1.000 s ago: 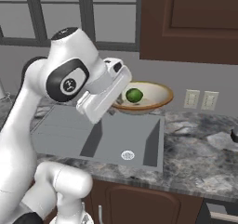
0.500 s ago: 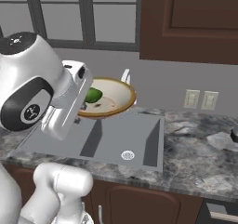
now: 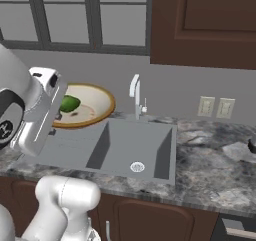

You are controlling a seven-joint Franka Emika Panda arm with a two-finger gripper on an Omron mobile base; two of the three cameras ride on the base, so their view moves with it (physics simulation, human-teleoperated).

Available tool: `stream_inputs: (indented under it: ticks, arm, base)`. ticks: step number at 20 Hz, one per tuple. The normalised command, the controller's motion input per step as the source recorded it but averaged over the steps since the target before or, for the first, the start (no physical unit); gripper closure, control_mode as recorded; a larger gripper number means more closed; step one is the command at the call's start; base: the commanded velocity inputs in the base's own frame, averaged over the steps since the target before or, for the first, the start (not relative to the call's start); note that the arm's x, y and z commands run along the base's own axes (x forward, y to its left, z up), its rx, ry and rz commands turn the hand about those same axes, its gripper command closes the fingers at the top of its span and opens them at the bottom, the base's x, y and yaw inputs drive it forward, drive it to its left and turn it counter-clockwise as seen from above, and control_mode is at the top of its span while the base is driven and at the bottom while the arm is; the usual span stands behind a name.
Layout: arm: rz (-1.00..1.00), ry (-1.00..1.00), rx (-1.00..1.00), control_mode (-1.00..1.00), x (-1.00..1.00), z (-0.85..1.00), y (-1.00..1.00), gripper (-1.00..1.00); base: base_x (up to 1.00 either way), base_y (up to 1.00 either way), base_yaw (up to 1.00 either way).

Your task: Pick the avocado from the sink and place it in the bowl. Then pick the bowl and place it in the microwave. Then close the microwave door and press the start button.

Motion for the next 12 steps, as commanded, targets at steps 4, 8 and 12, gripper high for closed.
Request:
stream_inputs:
  ticks: [4, 8, 12]
  arm:
    - [0.05, -0.01, 0.00, -1.00, -0.23, 0.00, 0.22, 1.00]
    - [0.01, 0.00, 0.00, -1.00, 0.00, 0.00, 0.01, 1.00]
    - [0.00, 0.00, 0.00, -1.00, 0.00, 0.00, 0.00, 1.00]
  base:
    - [0.00, 0.00, 0.00]
    - [0.00, 0.00, 0.00]
    - [0.00, 0.00, 0.00]
